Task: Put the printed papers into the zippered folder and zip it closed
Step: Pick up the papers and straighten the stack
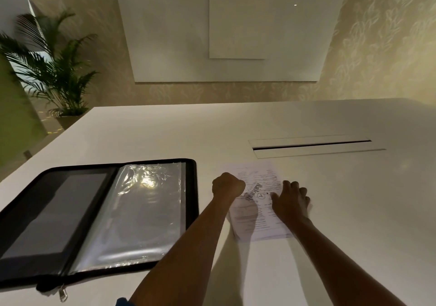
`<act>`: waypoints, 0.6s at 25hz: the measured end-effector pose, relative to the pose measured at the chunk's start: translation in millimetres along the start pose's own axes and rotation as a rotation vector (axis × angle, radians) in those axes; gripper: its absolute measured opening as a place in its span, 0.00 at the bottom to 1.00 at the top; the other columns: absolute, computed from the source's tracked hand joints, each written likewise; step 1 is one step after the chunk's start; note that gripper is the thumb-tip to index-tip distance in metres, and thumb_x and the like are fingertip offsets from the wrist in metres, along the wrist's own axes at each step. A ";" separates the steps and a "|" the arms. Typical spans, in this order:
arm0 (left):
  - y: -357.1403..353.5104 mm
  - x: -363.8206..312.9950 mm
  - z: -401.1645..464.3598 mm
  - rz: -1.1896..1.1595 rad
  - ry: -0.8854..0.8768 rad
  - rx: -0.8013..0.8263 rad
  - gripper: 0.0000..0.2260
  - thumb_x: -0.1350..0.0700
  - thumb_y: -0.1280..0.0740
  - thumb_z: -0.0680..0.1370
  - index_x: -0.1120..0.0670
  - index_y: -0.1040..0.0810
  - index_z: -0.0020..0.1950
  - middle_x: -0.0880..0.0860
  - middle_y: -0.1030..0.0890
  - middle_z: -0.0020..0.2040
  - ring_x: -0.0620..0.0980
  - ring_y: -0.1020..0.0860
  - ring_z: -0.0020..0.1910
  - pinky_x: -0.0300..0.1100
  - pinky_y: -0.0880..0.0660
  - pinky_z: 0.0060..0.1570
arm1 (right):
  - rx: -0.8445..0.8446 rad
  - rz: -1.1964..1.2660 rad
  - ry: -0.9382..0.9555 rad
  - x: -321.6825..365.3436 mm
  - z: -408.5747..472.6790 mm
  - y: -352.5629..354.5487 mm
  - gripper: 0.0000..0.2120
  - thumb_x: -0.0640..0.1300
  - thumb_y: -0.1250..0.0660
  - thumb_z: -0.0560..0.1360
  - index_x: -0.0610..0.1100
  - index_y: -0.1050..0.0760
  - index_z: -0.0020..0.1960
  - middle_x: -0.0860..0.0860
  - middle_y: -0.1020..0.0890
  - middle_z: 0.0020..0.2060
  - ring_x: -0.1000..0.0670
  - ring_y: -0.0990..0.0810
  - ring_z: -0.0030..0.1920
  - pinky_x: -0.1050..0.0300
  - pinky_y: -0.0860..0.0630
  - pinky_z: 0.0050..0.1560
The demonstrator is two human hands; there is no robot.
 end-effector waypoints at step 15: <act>-20.4 13.3 14.5 -0.397 0.237 0.036 0.14 0.59 0.33 0.74 0.64 0.20 0.57 0.61 0.18 0.55 0.59 0.19 0.54 0.46 0.23 0.50 | -0.035 0.052 0.037 -5.4 -5.7 -1.9 0.19 0.54 0.38 0.76 0.43 0.29 0.59 0.45 0.25 0.56 0.41 0.30 0.58 0.44 0.32 0.59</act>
Point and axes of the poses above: each hand's wrist, its own z-axis towards the middle knuckle, its own y-axis out of the back of the hand, x = y × z, the point moved 7 cm from there along z, towards the middle knuckle
